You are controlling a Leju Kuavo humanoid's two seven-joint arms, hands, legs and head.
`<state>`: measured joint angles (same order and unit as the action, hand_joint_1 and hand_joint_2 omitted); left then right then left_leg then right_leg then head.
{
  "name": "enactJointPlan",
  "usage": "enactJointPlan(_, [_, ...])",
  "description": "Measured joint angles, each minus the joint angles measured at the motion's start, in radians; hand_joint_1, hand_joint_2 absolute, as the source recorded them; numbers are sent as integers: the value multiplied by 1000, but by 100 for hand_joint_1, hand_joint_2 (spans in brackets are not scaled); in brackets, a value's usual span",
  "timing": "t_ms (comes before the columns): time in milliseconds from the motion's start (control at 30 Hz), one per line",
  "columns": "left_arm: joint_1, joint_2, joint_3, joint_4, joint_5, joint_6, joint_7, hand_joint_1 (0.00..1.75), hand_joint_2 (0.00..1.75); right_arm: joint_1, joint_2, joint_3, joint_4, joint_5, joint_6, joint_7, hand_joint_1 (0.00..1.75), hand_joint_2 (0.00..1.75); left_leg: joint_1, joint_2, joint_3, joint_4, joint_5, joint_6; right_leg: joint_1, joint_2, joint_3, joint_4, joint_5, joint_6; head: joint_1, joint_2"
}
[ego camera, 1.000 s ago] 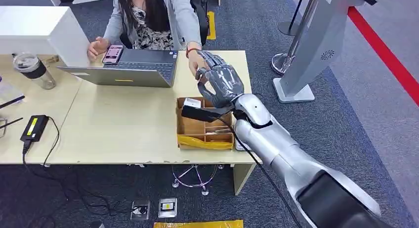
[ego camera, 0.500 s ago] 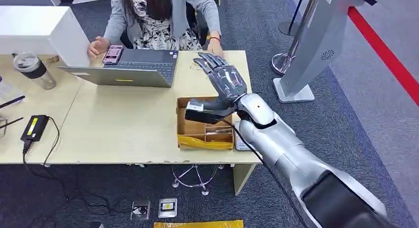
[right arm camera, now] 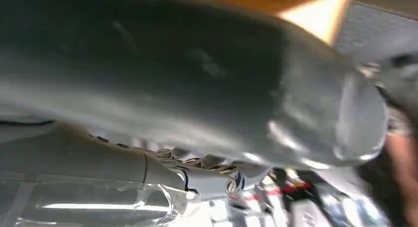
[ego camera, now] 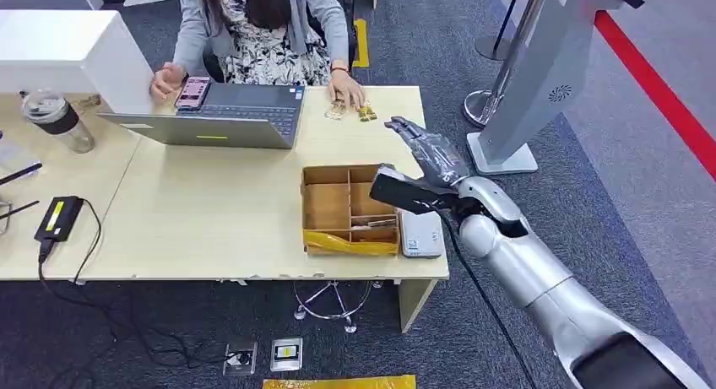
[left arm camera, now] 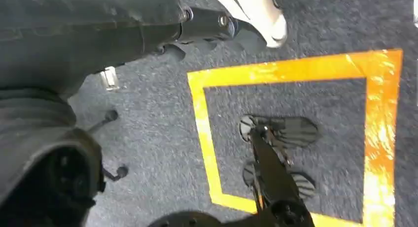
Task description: Pass the card to the sensor for recognition and then transmit it.
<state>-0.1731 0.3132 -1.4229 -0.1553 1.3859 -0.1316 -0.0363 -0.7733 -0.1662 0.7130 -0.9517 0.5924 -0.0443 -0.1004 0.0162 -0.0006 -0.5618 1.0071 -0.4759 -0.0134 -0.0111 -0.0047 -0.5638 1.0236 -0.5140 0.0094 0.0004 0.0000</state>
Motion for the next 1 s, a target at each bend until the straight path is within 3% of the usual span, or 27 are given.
enactJointPlan(100, [0, 5, 0, 0, 3, 5, 1, 0, 0, 56, -84, 0, -223, 17, 52, 81, 0, 0, 0, 1, 0, 0, -1, -1, 0, 0, -1, 0, 0, 0, 0, 0])
enactJointPlan(267, [0, 6, 1, 0, 15, 9, 11, 0, 0, 114, -166, -2, -465, 19, 117, 203, 0, 0, 1, 2, 0, 0, -1, -1, 1, 2, 0, 0, 0, 0, 0, 0])
enactJointPlan(533, [0, 3, 8, 0, 35, 17, 32, 0, 0, 213, -213, -15, -674, 93, 117, 294, 0, 0, 1, 2, 1, 0, -1, -1, 1, 2, 1, 0, 0, 0, 1, 0])
enactJointPlan(567, [-1, 3, 8, 0, 35, 16, 33, 0, 0, 225, -213, -14, -689, 75, 133, 308, 0, 175, 1, 2, 1, 0, -1, -1, 1, 2, 1, 0, 0, 0, 0, 0])
enactJointPlan(667, [-1, 0, 14, 0, 34, 14, 36, 0, 0, 265, -209, -10, -716, 74, 150, 330, 0, 175, 1, 2, 0, 0, -1, -1, 1, 1, 1, 0, 0, 0, 0, 0])
enactJointPlan(1000, [-2, -7, 16, 0, 31, 14, 44, 0, 0, 289, -155, 5, -721, 262, 96, 371, 0, 175, 1, 2, 0, -1, -1, -1, 1, 2, 1, 0, 0, 0, 0, 0])
